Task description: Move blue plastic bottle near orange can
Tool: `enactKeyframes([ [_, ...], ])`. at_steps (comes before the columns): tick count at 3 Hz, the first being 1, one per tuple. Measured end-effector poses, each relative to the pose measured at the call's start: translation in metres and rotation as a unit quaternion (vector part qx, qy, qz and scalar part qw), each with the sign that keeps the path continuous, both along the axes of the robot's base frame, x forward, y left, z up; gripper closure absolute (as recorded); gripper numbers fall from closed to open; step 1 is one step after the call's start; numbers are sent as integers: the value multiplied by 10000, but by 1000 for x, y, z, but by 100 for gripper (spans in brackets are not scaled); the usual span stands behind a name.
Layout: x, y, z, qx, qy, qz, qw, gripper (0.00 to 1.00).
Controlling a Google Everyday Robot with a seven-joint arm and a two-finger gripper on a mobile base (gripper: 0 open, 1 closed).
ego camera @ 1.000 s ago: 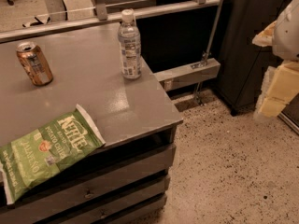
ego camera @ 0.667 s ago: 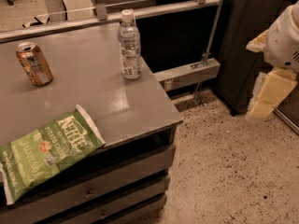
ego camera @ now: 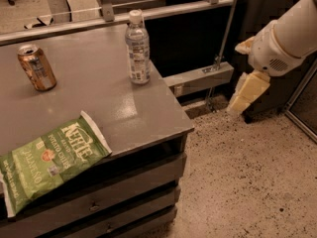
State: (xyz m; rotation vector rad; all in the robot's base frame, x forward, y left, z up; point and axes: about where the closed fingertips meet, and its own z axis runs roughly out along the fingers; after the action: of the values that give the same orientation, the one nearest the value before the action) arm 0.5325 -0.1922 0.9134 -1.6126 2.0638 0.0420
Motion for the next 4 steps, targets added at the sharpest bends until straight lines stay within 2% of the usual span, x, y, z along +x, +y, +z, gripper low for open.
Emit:
enactKeyframes([
  [1, 40, 26, -1, 625, -303, 48, 9976, 0],
  [2, 68, 61, 6, 1275, -486, 115, 9906, 0],
  [3, 88, 97, 6, 1894, -666, 268, 9793, 0],
  [4, 115, 130, 9, 2386, -941, 454, 9655, 0],
])
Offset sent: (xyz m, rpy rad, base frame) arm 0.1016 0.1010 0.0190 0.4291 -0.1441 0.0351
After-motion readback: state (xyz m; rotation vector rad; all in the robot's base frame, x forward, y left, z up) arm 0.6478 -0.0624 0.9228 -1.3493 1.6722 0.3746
